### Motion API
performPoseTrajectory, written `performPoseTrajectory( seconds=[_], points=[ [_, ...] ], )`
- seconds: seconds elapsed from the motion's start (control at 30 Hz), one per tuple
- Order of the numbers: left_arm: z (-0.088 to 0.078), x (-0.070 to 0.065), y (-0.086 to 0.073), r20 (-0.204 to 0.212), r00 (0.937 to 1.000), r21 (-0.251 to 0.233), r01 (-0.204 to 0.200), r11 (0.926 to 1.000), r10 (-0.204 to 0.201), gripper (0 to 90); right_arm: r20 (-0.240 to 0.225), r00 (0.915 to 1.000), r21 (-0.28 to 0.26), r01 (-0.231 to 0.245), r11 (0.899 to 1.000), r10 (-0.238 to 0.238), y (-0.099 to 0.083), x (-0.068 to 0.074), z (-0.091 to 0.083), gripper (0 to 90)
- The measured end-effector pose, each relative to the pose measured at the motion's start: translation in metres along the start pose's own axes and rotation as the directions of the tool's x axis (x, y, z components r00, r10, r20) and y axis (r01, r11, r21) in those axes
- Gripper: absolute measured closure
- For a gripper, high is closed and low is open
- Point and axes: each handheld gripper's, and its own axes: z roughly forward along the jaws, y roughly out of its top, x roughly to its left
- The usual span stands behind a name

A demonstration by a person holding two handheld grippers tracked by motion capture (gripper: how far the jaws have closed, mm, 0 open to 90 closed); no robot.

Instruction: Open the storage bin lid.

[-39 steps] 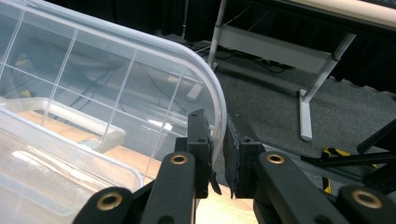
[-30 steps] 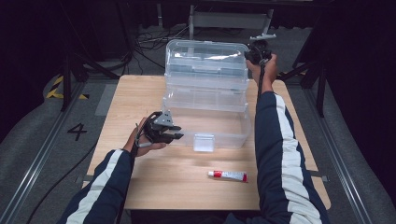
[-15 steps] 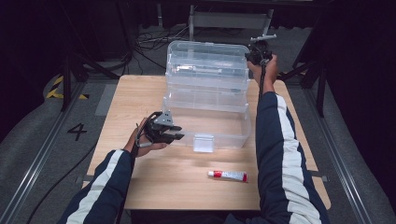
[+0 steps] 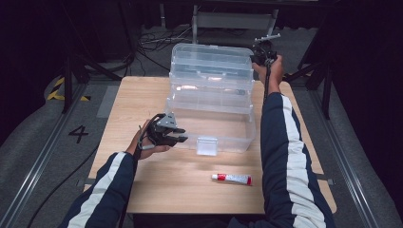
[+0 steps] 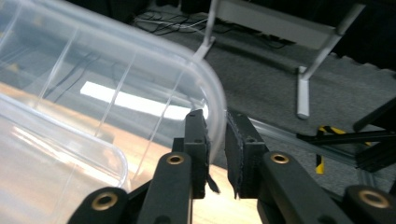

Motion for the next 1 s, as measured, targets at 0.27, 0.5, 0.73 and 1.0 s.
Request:
performPoseTrajectory(
  seconds=[0.27, 0.5, 0.73, 1.0],
  points=[
    [0.002, 0.002, 0.0, 0.016, 0.9998, -0.005, -0.006, 1.0, 0.007, 69.6, 0.01, 0.9999, -0.007, 0.003, 1.0, -0.003, 0.003, -0.005, -0.008, 76.4],
    [0.002, 0.002, 0.0, 0.02, 0.9998, -0.007, -0.006, 1.0, 0.006, 69.9, -0.011, 0.9998, -0.022, 0.015, 1.0, -0.016, 0.006, -0.003, -0.019, 74.4],
    [0.002, 0.002, 0.0, 0.014, 0.9999, -0.005, -0.005, 1.0, 0.005, 69.5, -0.043, 0.9984, -0.04, 0.037, 0.999, -0.038, -0.003, -0.001, -0.041, 72.8],
    [0.001, 0.0, 0.001, 0.0, 0.9999, 0.002, -0.012, 0.9999, 0.012, 69.5, -0.095, 0.9938, -0.052, 0.053, 0.997, -0.058, -0.021, -0.002, -0.066, 71.4]
  ],
)
